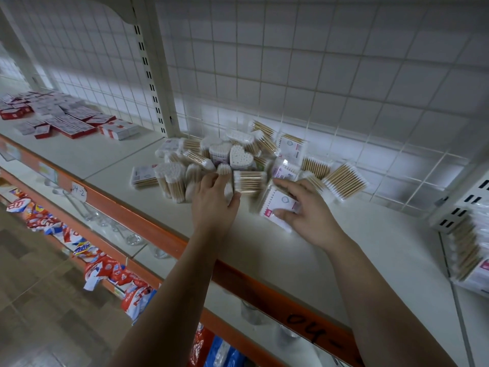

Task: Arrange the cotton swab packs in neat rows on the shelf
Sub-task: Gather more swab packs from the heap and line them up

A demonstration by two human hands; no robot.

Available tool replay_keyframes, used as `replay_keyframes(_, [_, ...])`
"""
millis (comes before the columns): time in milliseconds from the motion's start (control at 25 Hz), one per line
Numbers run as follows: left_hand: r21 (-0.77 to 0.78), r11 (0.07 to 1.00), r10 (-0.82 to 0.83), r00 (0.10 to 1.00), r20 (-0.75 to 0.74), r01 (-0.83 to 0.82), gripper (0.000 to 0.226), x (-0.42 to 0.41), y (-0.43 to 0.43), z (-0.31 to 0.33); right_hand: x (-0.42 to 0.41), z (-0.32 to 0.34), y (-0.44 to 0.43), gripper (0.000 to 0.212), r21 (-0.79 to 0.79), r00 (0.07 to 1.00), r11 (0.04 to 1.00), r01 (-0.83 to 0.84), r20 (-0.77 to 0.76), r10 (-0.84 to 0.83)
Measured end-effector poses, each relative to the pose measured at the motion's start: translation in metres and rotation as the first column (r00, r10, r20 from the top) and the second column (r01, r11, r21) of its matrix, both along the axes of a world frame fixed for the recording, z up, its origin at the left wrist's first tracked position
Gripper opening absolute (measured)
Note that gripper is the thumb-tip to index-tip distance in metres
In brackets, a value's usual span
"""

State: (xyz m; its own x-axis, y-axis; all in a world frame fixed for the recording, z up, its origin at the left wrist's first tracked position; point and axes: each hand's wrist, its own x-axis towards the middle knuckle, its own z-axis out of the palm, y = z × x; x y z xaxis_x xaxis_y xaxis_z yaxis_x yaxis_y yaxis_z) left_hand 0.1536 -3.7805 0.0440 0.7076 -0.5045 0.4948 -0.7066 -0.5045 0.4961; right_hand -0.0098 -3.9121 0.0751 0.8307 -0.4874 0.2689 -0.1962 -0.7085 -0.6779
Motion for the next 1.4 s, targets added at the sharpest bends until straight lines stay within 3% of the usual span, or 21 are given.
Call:
replay_keyframes(120, [0.027, 0.999, 0.02, 1.0, -0.013, -0.02, 0.038, 0.001, 0.0, -0.001, -0.002, 0.003, -0.003, 0.06, -0.002, 0.994, 0.995, 0.098, 0.037, -0.098])
replay_keyframes(360, [-0.038, 0.999, 0.026, 0.999, 0.024, -0.025, 0.023, -0.003, 0.003, 0.003, -0.006, 0.002, -0.005, 0.03, 0.046, 0.957, 0.978, 0.203, 0.2, -0.208])
replay_keyframes(520, [-0.075, 0.997, 0.02, 1.0, 0.014, -0.019, 0.026, -0.004, 0.007, 0.003, -0.009, 0.007, -0.002, 0.036, 0.116, 0.941, 0.962, 0.245, 0.21, -0.265])
replay_keyframes(680, [-0.198, 0.975, -0.115, 0.992, -0.057, 0.102, 0.054, -0.006, 0.019, 0.009, -0.013, 0.013, -0.001, 0.058, 0.224, 0.927, 0.957, 0.184, 0.284, -0.245])
replay_keyframes(800, [-0.221, 0.947, -0.255, 0.965, -0.065, 0.235, 0.07, -0.01, 0.028, 0.024, -0.018, 0.027, -0.002, 0.054, 0.219, 0.919, 0.959, 0.182, 0.309, -0.245])
replay_keyframes(960, [-0.291, 0.905, -0.356, 0.927, -0.114, 0.312, 0.057, -0.03, 0.026, 0.049, -0.036, 0.044, -0.007, 0.042, 0.214, 0.901, 0.951, 0.221, 0.328, -0.284])
replay_keyframes(1080, [-0.395, 0.835, -0.491, 0.843, -0.219, 0.384, 0.045, -0.049, 0.015, 0.059, -0.062, 0.052, -0.014, 0.033, 0.214, 0.868, 0.937, 0.276, 0.362, -0.339])
replay_keyframes(1240, [-0.429, 0.795, -0.565, 0.781, -0.267, 0.429, 0.041, -0.083, -0.012, 0.062, -0.115, 0.062, -0.03, 0.03, 0.149, 0.88, 0.931, 0.334, 0.306, -0.365])
replay_keyframes(1400, [-0.45, 0.744, -0.649, 0.693, -0.312, 0.494, 0.038, -0.125, -0.042, 0.053, -0.173, 0.076, -0.044, 0.032, 0.048, 0.909, 0.917, 0.395, 0.121, -0.398])
